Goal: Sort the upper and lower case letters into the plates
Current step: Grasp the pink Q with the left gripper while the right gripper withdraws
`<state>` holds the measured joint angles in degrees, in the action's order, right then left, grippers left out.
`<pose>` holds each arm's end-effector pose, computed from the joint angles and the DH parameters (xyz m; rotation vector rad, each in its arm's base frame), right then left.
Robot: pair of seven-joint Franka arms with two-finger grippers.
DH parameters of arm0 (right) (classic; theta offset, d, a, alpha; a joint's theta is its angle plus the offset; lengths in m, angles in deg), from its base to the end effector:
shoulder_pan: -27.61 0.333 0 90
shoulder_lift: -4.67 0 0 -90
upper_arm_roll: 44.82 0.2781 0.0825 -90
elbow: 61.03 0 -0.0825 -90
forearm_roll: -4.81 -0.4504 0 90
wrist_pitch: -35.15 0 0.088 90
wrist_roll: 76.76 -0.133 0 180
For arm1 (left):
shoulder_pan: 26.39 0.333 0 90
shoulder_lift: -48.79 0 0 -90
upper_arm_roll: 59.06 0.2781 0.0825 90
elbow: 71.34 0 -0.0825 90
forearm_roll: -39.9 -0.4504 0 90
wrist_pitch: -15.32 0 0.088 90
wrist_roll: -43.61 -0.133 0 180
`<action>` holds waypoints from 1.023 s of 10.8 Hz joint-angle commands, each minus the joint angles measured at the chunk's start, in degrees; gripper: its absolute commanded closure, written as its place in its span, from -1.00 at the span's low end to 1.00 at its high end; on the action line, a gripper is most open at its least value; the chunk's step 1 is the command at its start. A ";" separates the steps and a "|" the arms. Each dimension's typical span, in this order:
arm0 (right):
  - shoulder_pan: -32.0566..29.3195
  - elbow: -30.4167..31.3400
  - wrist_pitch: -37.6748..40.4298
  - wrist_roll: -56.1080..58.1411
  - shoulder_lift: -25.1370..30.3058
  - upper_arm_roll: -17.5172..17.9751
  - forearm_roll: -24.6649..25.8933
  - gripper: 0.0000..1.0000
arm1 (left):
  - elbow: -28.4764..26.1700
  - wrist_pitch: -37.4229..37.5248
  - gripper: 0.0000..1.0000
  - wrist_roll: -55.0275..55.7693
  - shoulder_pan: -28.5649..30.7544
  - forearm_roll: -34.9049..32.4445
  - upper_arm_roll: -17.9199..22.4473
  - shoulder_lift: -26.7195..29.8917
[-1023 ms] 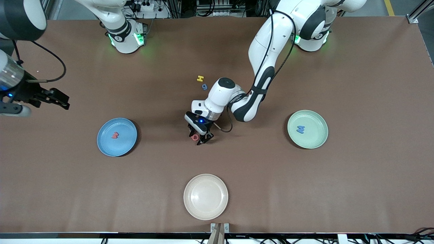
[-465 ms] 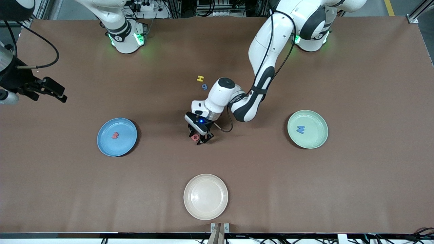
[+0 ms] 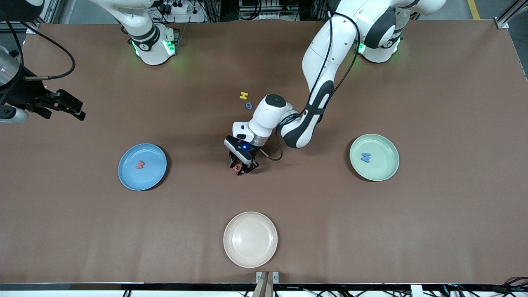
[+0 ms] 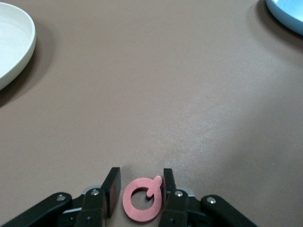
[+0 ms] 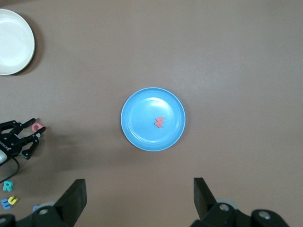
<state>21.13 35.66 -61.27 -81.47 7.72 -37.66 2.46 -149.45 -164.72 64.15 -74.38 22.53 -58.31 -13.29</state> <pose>0.6166 0.0136 0.5401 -3.1022 0.1148 -0.0721 0.5125 -0.5961 0.0486 2.5100 -1.0323 0.8953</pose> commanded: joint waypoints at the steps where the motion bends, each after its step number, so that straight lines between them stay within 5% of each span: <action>1: 1.56 0.25 1.05 3.22 0.38 -3.03 -1.00 -1.00 | 0.85 0.05 0.26 1.70 -0.35 -0.64 0.04 -1.73; 11: 3.06 -0.10 0.62 2.87 -0.06 -4.09 -1.52 -1.00 | 0.85 0.40 0.49 1.44 -0.26 -1.08 0.04 -1.46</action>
<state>23.49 35.67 -60.64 -78.74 7.47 -40.97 2.37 -149.37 -164.79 64.17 -74.41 22.53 -58.36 -13.30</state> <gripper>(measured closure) 0.000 0.661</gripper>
